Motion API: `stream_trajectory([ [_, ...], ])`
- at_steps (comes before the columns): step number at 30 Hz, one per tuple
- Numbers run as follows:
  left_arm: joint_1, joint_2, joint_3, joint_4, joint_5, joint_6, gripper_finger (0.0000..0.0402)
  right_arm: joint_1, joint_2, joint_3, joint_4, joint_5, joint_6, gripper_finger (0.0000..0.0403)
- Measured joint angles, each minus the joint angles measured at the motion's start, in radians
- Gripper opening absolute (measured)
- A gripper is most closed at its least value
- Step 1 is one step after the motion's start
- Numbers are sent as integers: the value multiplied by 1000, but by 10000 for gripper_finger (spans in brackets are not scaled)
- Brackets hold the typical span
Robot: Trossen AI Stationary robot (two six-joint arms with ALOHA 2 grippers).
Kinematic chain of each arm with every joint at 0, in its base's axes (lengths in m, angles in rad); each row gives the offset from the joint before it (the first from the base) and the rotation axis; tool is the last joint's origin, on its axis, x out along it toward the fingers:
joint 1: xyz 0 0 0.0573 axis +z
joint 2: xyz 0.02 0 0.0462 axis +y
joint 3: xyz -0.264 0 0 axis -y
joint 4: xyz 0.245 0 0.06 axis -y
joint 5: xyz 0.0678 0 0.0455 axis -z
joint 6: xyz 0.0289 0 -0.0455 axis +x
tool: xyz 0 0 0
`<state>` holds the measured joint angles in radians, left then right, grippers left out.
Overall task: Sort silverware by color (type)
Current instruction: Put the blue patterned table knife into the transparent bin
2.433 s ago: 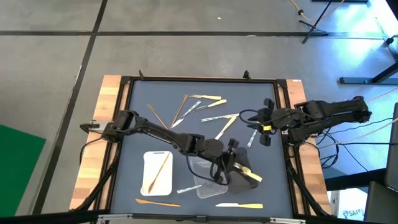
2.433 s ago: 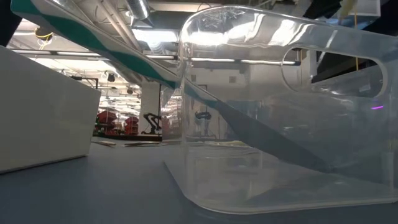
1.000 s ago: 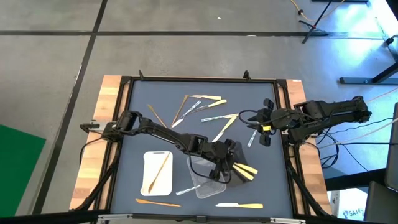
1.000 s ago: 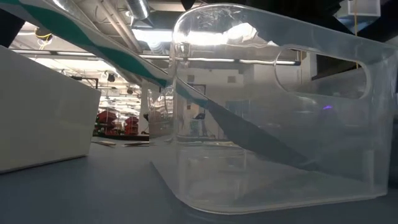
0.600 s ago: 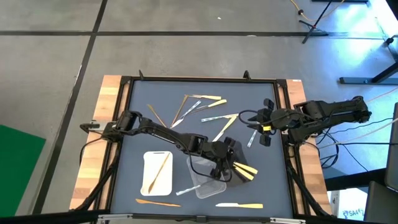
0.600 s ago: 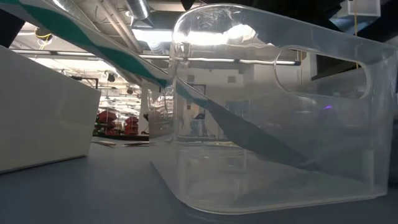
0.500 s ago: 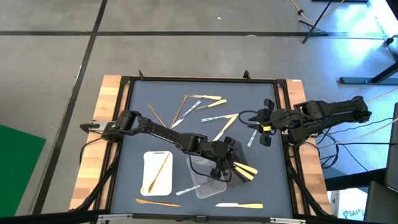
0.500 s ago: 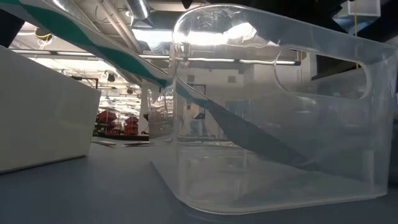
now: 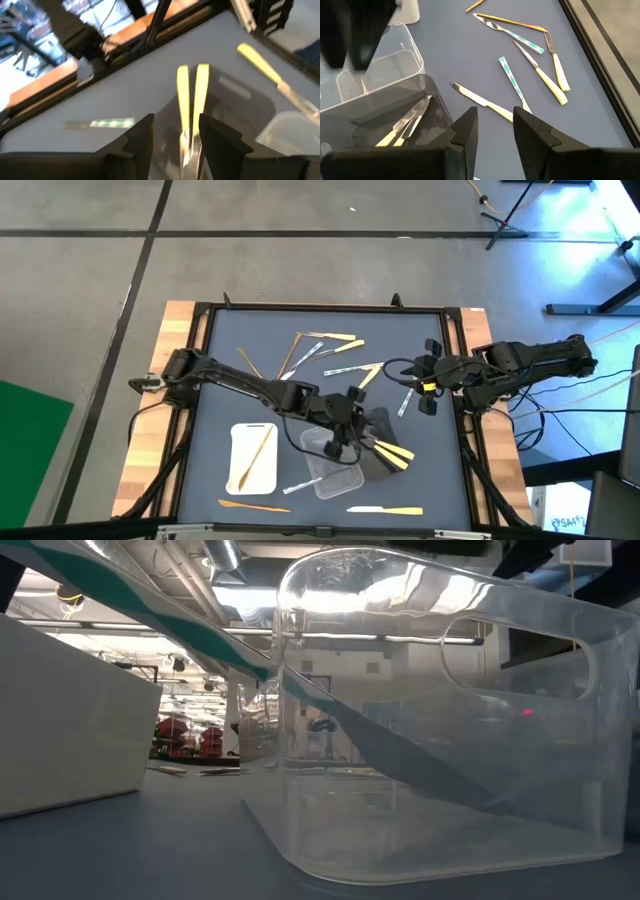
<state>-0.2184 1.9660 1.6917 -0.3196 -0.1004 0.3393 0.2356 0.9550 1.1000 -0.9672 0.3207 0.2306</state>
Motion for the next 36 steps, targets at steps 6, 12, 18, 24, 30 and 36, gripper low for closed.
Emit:
stream_trajectory([
  [6,2,-132,0,-197,-77,-54,149,0,0,0,-3,0,0,111],
  [12,24,-273,0,-402,-131,-110,149,0,5,0,-3,0,-2,114],
  [18,54,-480,-174,-401,-137,-228,149,0,25,1,-8,0,-53,160],
  [24,54,-701,-465,-247,-234,-365,149,-2,59,1,-67,3,-139,196],
  [30,54,-851,-682,-123,-265,-474,149,-88,115,1,-194,-38,-188,190],
  [36,54,-905,-806,-28,-300,-523,149,-182,190,1,-291,-134,-282,175],
])
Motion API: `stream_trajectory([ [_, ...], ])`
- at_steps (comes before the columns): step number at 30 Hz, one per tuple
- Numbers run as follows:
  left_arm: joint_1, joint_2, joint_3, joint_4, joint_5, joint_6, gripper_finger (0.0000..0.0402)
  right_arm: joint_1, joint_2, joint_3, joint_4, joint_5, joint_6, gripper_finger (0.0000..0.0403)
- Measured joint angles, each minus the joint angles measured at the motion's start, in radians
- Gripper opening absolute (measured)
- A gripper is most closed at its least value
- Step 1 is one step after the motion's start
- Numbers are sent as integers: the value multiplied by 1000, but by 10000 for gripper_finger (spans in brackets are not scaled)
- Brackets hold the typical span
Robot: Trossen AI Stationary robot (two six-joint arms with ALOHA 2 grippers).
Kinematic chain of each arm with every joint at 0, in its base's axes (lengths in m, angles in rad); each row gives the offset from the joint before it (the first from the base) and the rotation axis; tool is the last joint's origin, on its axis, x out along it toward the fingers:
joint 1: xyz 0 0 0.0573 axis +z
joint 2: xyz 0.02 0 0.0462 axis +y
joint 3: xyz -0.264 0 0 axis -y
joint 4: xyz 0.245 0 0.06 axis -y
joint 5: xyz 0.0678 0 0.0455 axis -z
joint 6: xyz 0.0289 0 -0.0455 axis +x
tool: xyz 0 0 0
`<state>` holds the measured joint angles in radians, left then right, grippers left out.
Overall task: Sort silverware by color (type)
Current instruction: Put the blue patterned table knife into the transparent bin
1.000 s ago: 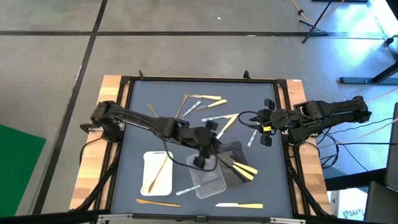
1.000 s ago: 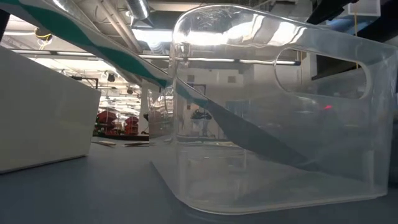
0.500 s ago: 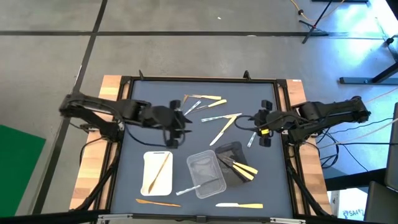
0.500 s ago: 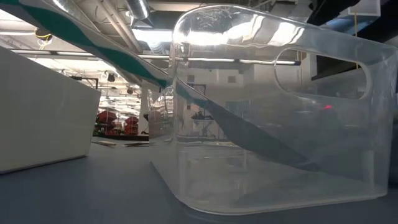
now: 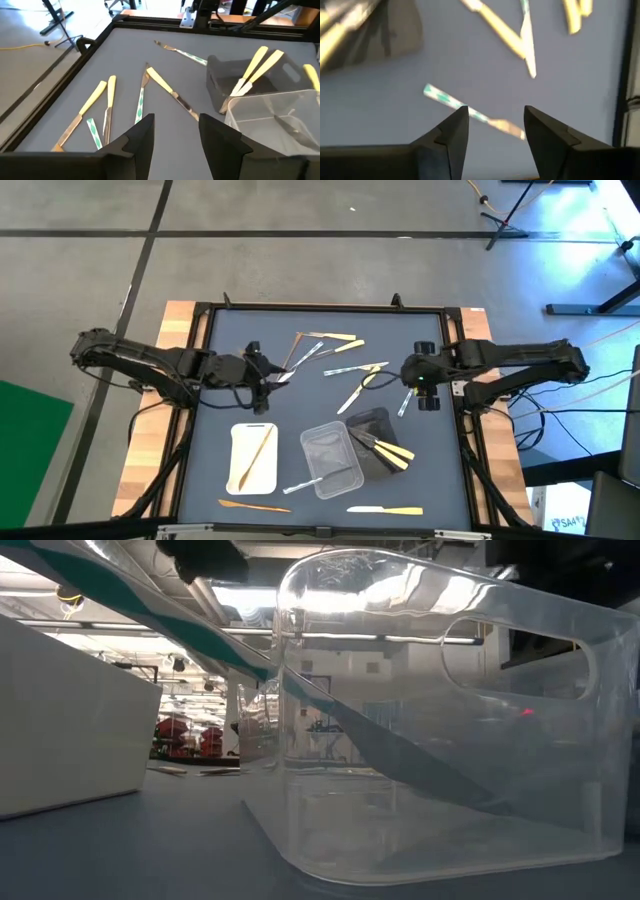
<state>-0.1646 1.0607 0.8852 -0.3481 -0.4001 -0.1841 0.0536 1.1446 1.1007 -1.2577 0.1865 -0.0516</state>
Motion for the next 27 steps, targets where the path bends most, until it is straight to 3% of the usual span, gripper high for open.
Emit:
stream_trajectory([
  [9,0,0,-28,7,-8,-18,149,-83,91,-5,-28,-74,-168,170],
  [15,1,0,-28,6,-8,-19,149,-100,87,-129,18,-148,-170,170],
  [27,1,0,-28,5,-33,-19,149,-100,89,-394,343,-224,-296,170],
])
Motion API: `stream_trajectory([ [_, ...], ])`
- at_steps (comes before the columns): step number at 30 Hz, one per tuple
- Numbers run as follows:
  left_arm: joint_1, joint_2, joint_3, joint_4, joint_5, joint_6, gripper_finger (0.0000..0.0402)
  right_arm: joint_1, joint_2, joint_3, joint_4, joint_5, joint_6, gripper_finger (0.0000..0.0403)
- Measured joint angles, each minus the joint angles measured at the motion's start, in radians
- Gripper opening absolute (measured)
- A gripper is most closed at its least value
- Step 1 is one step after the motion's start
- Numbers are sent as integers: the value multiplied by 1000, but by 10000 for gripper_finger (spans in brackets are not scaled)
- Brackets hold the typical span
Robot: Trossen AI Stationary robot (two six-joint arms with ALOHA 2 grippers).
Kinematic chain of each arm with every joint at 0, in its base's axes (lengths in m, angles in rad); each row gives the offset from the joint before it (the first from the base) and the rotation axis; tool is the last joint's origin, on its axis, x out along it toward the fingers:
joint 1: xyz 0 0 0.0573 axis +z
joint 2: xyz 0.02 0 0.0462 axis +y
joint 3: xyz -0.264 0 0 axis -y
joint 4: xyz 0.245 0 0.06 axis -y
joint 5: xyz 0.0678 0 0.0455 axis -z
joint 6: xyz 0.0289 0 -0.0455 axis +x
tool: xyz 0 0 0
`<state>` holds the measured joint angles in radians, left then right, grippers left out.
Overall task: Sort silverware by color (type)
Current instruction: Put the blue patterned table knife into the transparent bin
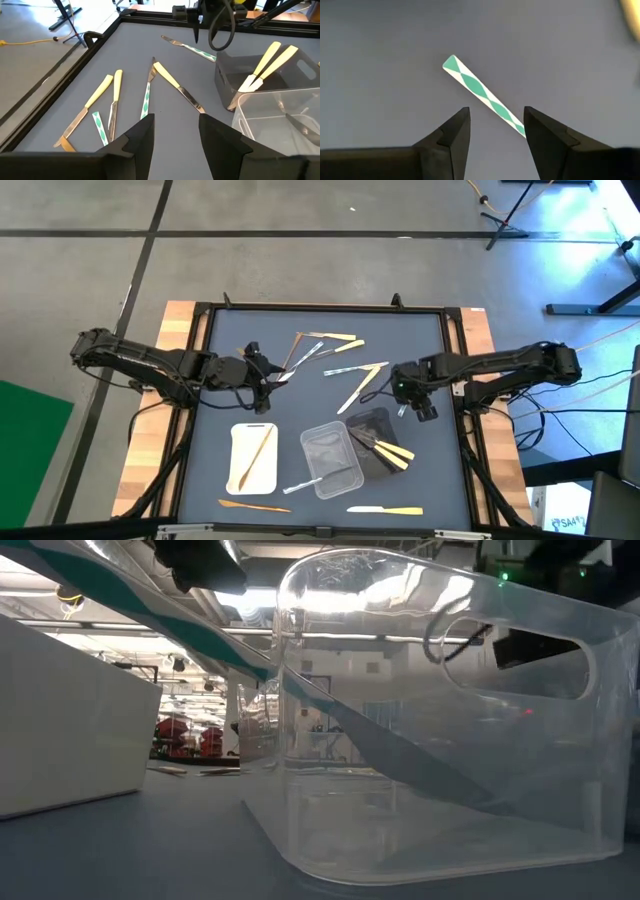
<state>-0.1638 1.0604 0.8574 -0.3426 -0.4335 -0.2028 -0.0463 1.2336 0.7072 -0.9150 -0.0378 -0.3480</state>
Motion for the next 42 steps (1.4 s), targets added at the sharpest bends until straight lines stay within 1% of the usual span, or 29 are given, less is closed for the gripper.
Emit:
stream_trajectory([
  [7,0,0,0,0,-10,0,149,0,1,-43,69,-2,-45,170],
  [12,0,0,0,0,-12,0,149,0,1,-73,111,-31,-78,170],
  [16,0,0,0,0,-12,0,149,0,1,-105,114,-34,-102,170],
  [26,0,0,0,0,-12,0,149,0,1,-166,240,-33,-107,170],
  [33,0,0,0,0,-12,0,149,0,16,-200,249,-34,-110,170],
  [42,0,0,0,0,-21,0,149,0,45,-203,253,-36,-110,170],
])
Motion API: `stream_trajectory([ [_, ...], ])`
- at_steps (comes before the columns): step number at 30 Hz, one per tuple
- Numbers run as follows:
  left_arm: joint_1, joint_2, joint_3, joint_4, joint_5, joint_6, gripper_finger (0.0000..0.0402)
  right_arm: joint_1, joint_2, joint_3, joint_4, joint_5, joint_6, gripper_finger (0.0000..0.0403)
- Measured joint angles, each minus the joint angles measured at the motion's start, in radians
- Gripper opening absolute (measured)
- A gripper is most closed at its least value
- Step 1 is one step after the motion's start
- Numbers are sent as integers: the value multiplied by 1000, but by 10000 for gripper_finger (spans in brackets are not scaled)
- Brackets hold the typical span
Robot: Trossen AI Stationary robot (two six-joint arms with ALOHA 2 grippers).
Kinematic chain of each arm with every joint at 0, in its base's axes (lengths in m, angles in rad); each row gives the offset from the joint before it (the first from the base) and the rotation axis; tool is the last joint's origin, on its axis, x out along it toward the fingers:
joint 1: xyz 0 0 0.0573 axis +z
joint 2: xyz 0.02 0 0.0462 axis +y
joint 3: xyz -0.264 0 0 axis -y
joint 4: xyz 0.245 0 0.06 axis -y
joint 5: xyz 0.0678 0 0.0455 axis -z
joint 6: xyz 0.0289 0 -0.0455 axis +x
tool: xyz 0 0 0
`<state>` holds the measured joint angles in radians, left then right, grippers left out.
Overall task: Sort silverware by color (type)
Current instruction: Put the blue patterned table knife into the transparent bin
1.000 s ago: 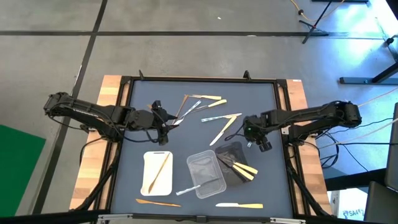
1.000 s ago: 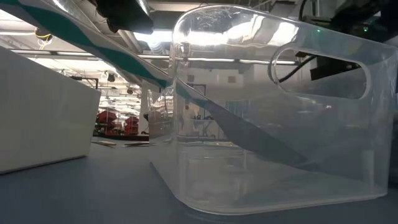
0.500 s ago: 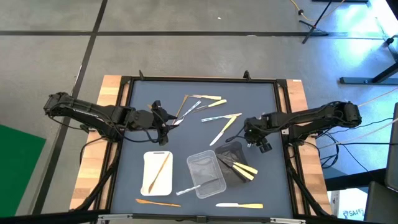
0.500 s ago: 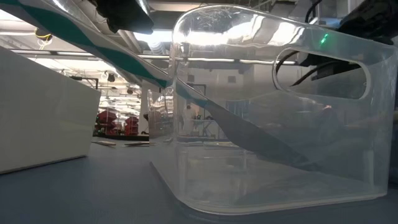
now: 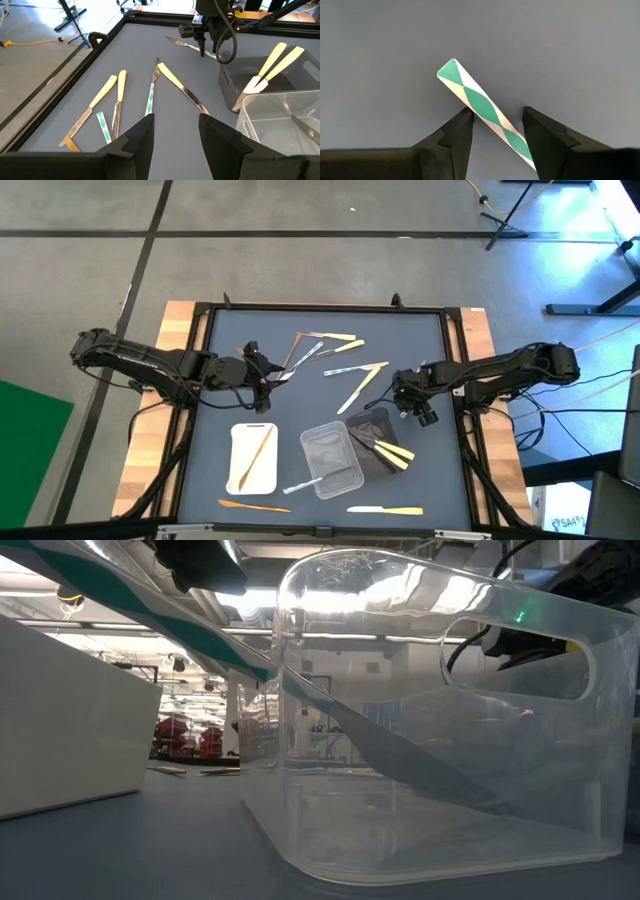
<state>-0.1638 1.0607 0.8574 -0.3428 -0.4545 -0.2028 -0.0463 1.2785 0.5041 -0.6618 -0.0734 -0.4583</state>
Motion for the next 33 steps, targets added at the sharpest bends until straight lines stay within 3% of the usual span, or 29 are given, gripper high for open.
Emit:
stream_trajectory([
  [11,0,0,0,0,-1,0,149,0,2,-2,3,-15,0,165],
  [22,0,0,0,0,-1,0,149,0,2,0,2,-25,5,77],
  [33,0,0,0,0,-1,0,149,1,4,31,-20,-23,5,23],
])
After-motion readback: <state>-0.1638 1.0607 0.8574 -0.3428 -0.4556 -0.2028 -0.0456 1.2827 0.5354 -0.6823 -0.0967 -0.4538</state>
